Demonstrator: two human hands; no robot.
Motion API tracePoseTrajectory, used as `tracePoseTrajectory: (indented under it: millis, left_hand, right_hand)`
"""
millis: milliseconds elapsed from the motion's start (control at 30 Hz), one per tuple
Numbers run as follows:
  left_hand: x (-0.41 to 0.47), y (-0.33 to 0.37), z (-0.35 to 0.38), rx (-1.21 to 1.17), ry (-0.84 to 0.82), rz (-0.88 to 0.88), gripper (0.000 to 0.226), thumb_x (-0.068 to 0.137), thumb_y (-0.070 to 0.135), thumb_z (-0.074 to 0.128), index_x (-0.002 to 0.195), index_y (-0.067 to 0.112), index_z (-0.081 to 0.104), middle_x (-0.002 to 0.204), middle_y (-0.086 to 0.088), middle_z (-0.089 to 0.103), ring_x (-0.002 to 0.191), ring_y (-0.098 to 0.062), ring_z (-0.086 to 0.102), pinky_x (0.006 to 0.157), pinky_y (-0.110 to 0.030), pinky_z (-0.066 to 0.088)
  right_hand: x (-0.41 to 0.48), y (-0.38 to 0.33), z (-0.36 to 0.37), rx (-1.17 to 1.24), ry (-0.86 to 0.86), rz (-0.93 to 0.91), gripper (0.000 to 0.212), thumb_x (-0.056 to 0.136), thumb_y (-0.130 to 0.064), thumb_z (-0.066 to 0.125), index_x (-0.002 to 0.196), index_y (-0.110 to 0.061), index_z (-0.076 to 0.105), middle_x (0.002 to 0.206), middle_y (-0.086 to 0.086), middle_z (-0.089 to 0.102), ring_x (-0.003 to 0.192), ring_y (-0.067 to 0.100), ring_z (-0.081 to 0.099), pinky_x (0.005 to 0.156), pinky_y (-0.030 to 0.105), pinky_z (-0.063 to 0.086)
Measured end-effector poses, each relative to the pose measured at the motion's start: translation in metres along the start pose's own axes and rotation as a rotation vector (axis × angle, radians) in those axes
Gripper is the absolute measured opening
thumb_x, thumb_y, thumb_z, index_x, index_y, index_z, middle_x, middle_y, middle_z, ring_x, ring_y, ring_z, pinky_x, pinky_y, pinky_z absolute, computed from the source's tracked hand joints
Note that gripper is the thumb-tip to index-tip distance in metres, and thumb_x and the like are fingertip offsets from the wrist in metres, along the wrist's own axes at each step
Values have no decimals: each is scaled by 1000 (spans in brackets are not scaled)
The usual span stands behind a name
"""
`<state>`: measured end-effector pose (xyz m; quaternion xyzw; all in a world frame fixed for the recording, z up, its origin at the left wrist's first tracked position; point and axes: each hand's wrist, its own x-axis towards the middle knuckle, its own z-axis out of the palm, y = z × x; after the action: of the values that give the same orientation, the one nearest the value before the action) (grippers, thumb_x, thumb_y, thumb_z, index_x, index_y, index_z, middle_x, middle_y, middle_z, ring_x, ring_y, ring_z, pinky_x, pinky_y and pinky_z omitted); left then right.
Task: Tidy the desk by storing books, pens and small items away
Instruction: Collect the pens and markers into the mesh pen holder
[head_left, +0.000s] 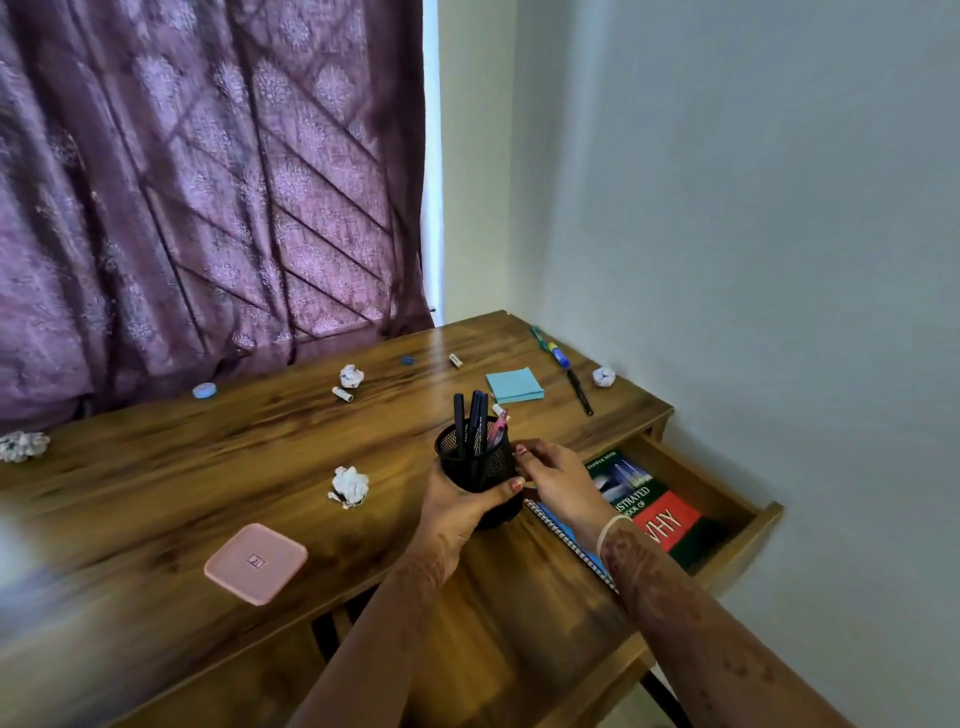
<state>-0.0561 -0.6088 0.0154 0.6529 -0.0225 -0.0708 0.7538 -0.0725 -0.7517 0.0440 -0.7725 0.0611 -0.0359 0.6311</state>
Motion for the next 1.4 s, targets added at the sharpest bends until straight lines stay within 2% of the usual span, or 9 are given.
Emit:
tracePoseTrajectory:
  millis: [67,167,333,533,767,933,1067,1233,1400]
  left_hand:
    - [23,-8,-3,71,-6,12,92,42,29,100,123,25,57,116,4,70,111,-14,65,98,-45,51]
    - [48,-12,-10,121,26,62,78,54,12,94,118,27,54,112,10,68,109,-7,63,95,-27,50]
    - [79,-20,-32,182,164,11,108,48,29,96,139,23,39,132,10,55,123,-11,51,110,-41,39]
    - [102,-33,-55,217,367,5,96,52,27,95,132,28,41,129,7,57,118,-12,55,105,-40,46]
    - [149,-34,-70,257,455,45,89,53,29,95,125,30,41,119,14,56,115,-9,54,93,-25,45]
    - [185,-31,-67,236,551,65,88,53,36,93,127,29,45,116,20,57,114,-5,55,93,-23,45]
    - [206,-38,-65,277,659,130,81,53,49,89,121,43,46,115,23,61,110,5,57,91,-21,49]
    - [225,-43,-63,288,723,170,74,55,46,89,118,38,52,113,19,67,107,5,61,91,-26,54]
    - [229,-46,-62,312,736,160,82,52,54,86,124,35,51,116,20,65,109,5,60,94,-27,53]
  right_hand:
    - [23,3,1,12,-19,13,19,100,-17,47,101,-16,66,103,5,71,98,16,66,93,36,53]
    - [57,7,9,34,-55,38,17,100,-18,48,100,-18,65,106,6,70,101,19,66,95,38,52]
    - [111,22,35,33,-107,82,17,99,-20,50,101,-17,66,102,2,72,96,16,69,91,39,55]
    - [155,33,74,67,-81,164,18,96,-20,53,95,-17,71,93,2,75,90,18,71,86,40,57]
    - [230,40,100,-68,-181,109,17,86,-30,58,88,-20,72,89,0,74,87,19,71,83,49,57]
    - [296,25,109,-292,-90,-87,18,92,-29,55,84,-19,68,80,0,71,76,20,69,74,36,57]
    - [355,27,118,-584,-72,-289,18,90,-18,58,104,-9,64,99,8,68,92,26,64,80,35,52]
    - [406,45,132,-932,-295,-436,50,93,-16,50,142,-16,39,141,14,44,121,36,50,97,39,42]
    - [431,57,146,-1216,-366,-539,55,98,-15,38,151,-22,25,155,17,22,129,40,41,104,43,37]
